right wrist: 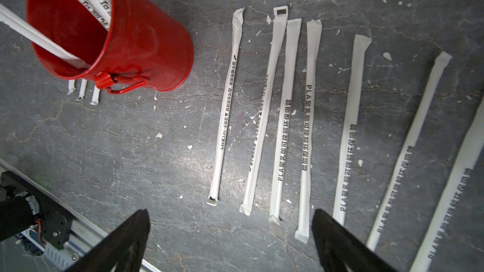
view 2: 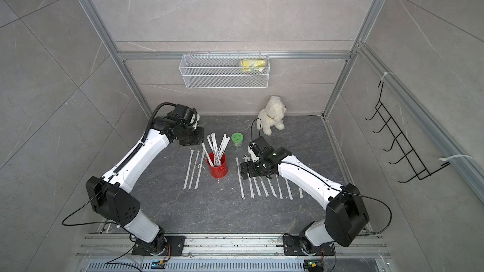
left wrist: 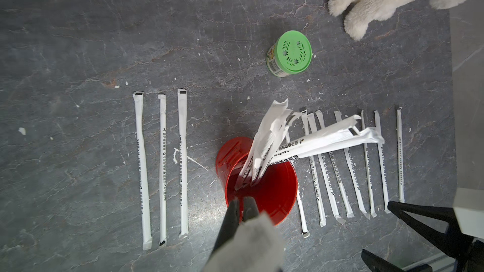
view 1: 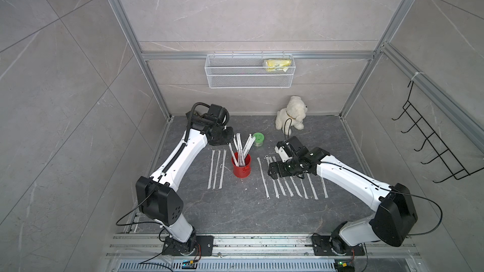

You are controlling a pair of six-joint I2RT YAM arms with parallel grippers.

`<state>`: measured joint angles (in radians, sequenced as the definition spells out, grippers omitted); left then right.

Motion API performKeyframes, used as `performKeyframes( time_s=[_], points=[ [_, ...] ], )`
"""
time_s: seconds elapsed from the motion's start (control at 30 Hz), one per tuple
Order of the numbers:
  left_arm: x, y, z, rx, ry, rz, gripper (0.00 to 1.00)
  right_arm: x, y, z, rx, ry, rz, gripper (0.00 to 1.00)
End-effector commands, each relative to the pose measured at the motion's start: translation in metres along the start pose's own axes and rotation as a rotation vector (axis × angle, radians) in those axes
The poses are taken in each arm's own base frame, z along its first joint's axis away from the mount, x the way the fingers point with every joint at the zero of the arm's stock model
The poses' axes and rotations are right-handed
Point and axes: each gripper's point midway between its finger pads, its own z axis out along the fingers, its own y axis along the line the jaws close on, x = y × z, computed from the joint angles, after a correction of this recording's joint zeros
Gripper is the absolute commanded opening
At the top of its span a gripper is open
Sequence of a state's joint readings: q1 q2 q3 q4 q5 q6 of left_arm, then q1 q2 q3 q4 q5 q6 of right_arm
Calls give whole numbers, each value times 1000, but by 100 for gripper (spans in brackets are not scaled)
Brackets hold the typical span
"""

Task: Take the straws out of the storage container
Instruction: Pick up the straw from the container, then place the straw at the center of the board.

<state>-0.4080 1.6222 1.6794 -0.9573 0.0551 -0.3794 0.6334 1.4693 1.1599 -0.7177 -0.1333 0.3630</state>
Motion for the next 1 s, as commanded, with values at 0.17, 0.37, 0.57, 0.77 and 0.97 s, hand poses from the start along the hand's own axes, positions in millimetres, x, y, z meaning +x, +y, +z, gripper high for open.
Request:
performKeyframes(
  time_s=[0.17,0.37,0.57,0.77,0.97],
  points=[
    [-11,6,-76,-60,-84,88,8,-20,14,-20,-53,-62,-9,100],
    [-19,21,-105,-135,-105,109,8,-21,15,-23,-58,-70,-8,100],
    [-24,42,-115,-200,-99,86,8,-18,14,-22,-55,-57,-17,100],
    [-21,69,-91,-286,5,50,7,-16,14,-21,-49,-41,-31,100],
    [-10,93,-55,-327,161,2,8,-10,12,-15,-50,-25,-28,100]
  ],
)
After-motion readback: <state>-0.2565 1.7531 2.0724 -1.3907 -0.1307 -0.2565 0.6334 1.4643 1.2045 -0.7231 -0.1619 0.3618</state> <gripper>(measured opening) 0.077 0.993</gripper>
